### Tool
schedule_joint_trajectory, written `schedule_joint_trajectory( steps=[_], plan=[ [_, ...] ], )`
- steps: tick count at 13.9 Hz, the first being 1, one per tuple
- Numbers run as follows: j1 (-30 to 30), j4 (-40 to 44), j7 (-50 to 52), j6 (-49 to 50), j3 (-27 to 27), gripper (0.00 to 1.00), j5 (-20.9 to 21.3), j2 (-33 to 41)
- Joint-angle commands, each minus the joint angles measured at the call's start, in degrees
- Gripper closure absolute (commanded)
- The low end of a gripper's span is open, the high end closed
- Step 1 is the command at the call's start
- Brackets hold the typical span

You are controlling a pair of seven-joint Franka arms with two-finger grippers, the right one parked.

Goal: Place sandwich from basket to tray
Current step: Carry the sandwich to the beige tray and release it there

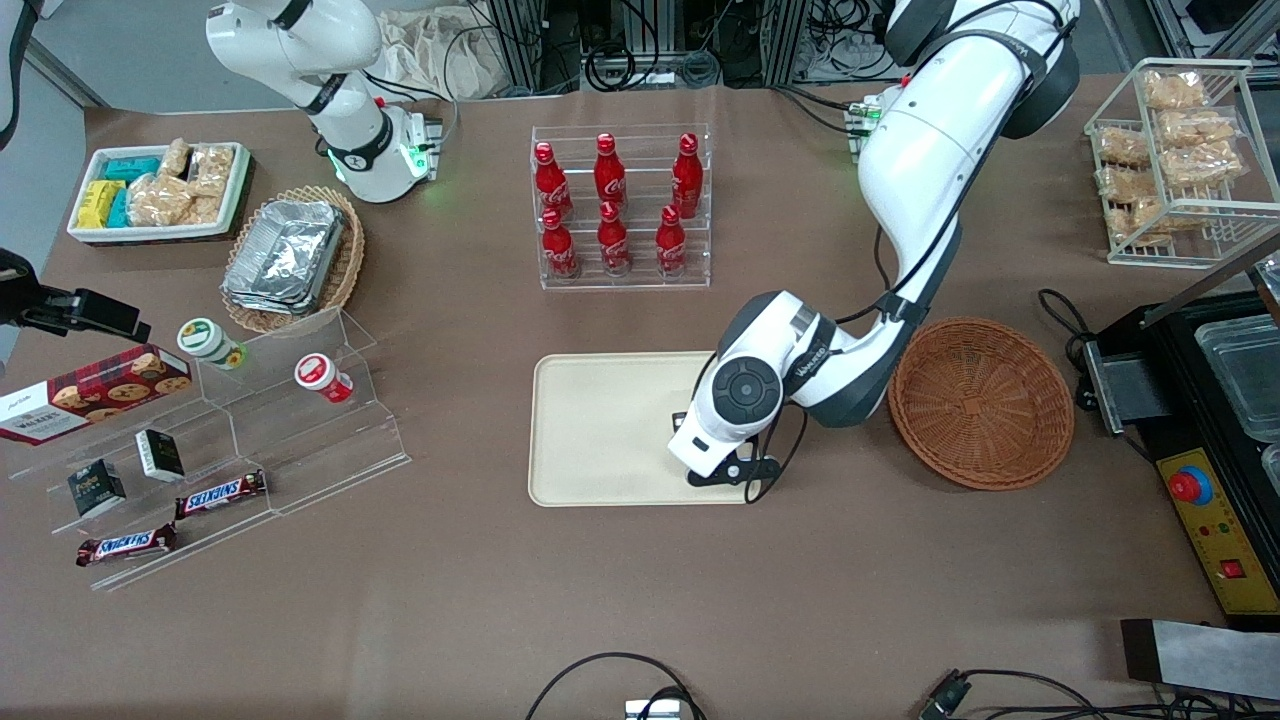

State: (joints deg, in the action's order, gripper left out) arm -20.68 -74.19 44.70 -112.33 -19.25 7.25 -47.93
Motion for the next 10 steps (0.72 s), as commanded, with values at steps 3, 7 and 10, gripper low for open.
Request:
schedule_joint_trajectory(
  steps=[3,7,10],
  plan=[
    [-0.59,-0.34,4.08,-0.96,0.09,0.93,0.92,-1.03],
    [-0.5,-0.51,3.64,-0.88,0.18,0.01,1.01,-1.91],
    [-0.24,-0.6,3.38,0.0,0.18,0.0,1.01,-0.68]
  ],
)
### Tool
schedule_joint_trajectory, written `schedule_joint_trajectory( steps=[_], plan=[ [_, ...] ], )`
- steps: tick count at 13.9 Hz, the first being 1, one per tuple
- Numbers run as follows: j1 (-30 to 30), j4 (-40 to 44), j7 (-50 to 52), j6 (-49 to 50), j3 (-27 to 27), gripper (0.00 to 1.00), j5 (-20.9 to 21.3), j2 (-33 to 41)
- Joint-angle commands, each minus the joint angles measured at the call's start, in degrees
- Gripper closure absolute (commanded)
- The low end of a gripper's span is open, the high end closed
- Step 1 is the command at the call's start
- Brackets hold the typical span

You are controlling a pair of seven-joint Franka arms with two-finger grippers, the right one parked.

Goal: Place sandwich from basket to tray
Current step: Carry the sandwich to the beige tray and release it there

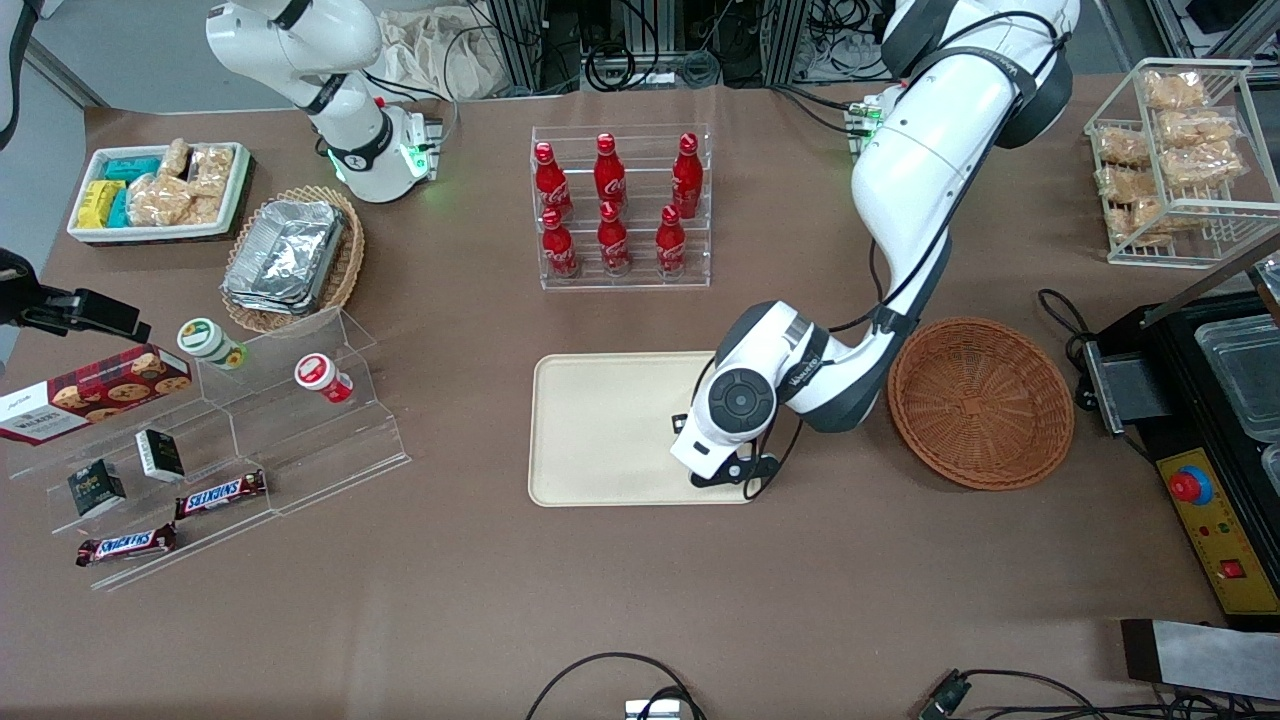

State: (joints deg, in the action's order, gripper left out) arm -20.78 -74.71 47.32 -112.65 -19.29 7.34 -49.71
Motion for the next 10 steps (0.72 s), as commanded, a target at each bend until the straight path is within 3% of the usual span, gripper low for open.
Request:
schedule_joint_trajectory(
  steps=[1,5,8,10],
  plan=[
    [0.13,-0.26,0.76,1.28,0.22,0.0,0.93,2.76],
    [0.57,-2.62,0.32,7.26,0.31,0.0,0.93,10.74],
    [0.57,-13.06,-1.25,6.74,3.11,0.0,0.75,21.11],
    [0.66,-20.35,-7.56,6.48,6.62,0.0,-0.56,28.4]
  ],
)
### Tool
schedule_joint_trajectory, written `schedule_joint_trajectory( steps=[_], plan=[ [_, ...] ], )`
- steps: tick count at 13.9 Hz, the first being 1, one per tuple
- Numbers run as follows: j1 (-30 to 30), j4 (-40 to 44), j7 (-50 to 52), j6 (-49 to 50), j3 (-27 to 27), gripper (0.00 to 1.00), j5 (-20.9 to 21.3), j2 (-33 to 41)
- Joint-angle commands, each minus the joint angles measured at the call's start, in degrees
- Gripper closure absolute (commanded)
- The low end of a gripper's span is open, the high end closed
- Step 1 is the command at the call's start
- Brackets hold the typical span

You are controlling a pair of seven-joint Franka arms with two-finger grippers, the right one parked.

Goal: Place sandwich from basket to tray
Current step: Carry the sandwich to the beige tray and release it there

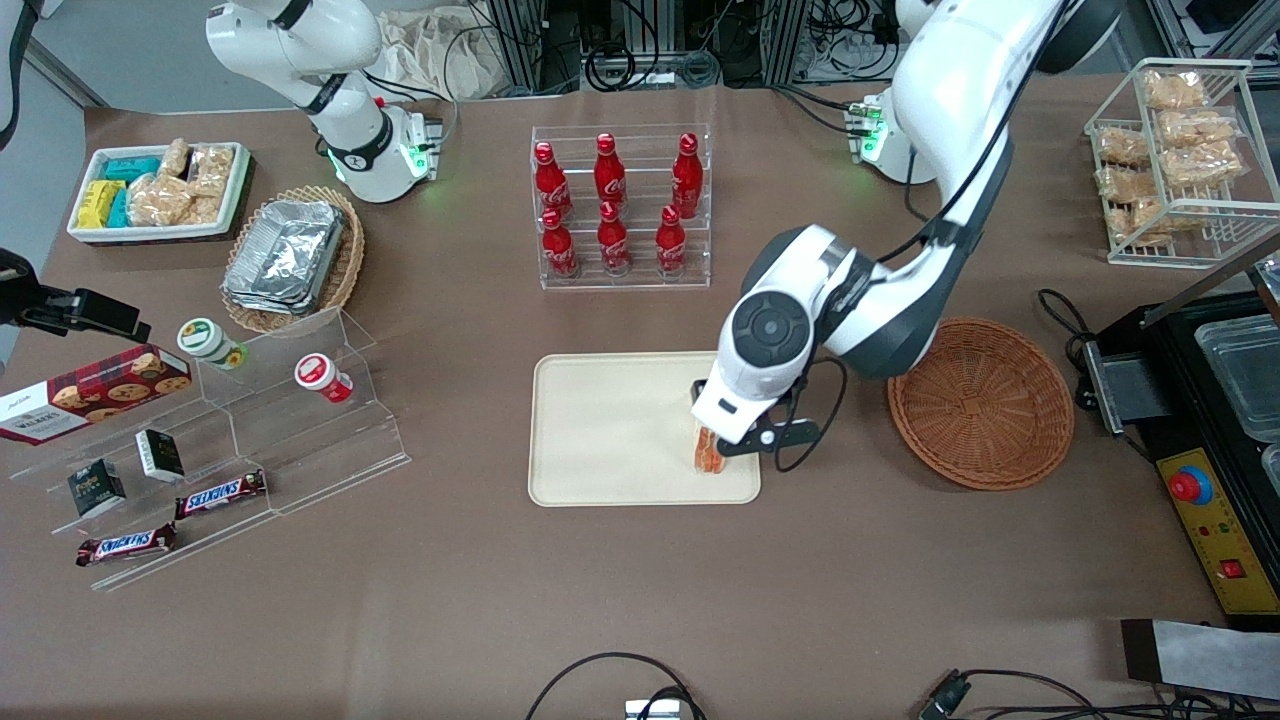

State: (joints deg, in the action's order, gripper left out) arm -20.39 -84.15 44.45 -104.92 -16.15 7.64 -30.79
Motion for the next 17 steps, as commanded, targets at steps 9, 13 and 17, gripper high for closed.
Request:
schedule_joint_trajectory(
  steps=[9,13,17],
  plan=[
    [0.08,-13.6,-24.41,11.9,21.22,0.0,-7.73,24.64],
    [0.08,-6.12,-36.6,16.5,27.38,0.0,-7.29,22.97],
    [0.0,-4.09,-37.25,16.59,27.84,0.0,-7.29,21.83]
  ],
)
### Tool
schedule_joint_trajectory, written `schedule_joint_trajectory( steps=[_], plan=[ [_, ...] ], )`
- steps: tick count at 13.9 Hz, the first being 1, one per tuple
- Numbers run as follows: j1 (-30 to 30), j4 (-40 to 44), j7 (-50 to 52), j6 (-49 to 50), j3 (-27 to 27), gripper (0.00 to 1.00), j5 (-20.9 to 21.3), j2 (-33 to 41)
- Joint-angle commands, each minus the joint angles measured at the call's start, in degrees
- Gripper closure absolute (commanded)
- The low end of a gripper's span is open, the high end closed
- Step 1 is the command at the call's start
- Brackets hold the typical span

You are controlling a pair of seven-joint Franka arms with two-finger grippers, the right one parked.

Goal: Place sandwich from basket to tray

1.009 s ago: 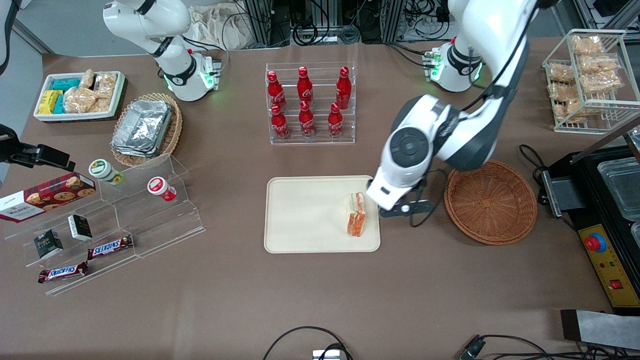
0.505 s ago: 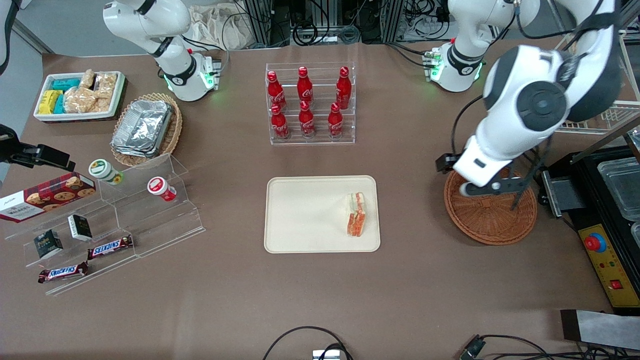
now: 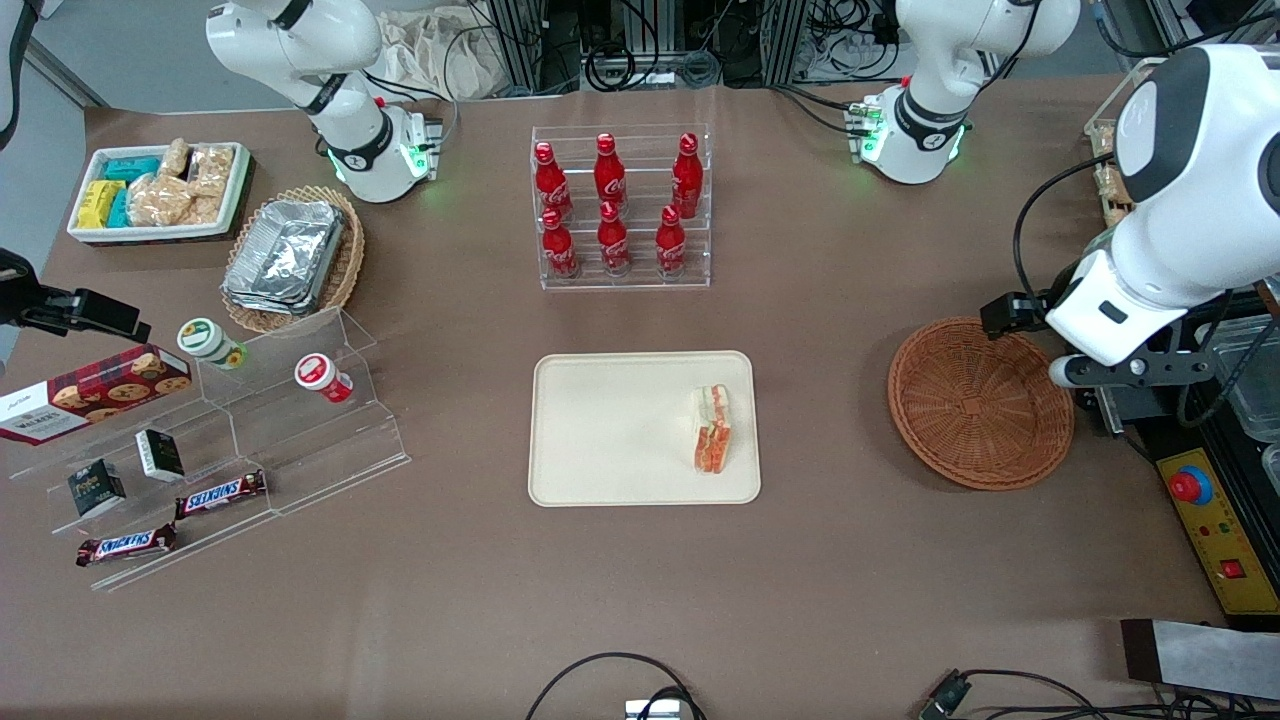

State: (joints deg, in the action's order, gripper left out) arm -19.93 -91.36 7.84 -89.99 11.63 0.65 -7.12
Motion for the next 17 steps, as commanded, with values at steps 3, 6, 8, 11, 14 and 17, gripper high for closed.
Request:
schedule_joint_trajectory(
  steps=[3,6,8,11,14,17],
  plan=[
    [-0.55,4.26,-0.55,1.57,-0.03,0.0,-0.47,-3.68],
    [-1.16,4.44,-0.37,1.57,-0.3,0.0,0.23,-4.39],
    [-0.29,4.52,-0.37,1.48,-0.56,0.0,-0.2,-4.92],
    [-0.03,5.93,-0.28,1.57,-1.17,0.0,0.14,-5.62],
    [16.01,6.02,-0.2,1.48,-17.03,0.0,0.58,-5.79],
    [18.26,6.46,-0.28,1.48,-19.46,0.0,0.85,-5.71]
  ],
)
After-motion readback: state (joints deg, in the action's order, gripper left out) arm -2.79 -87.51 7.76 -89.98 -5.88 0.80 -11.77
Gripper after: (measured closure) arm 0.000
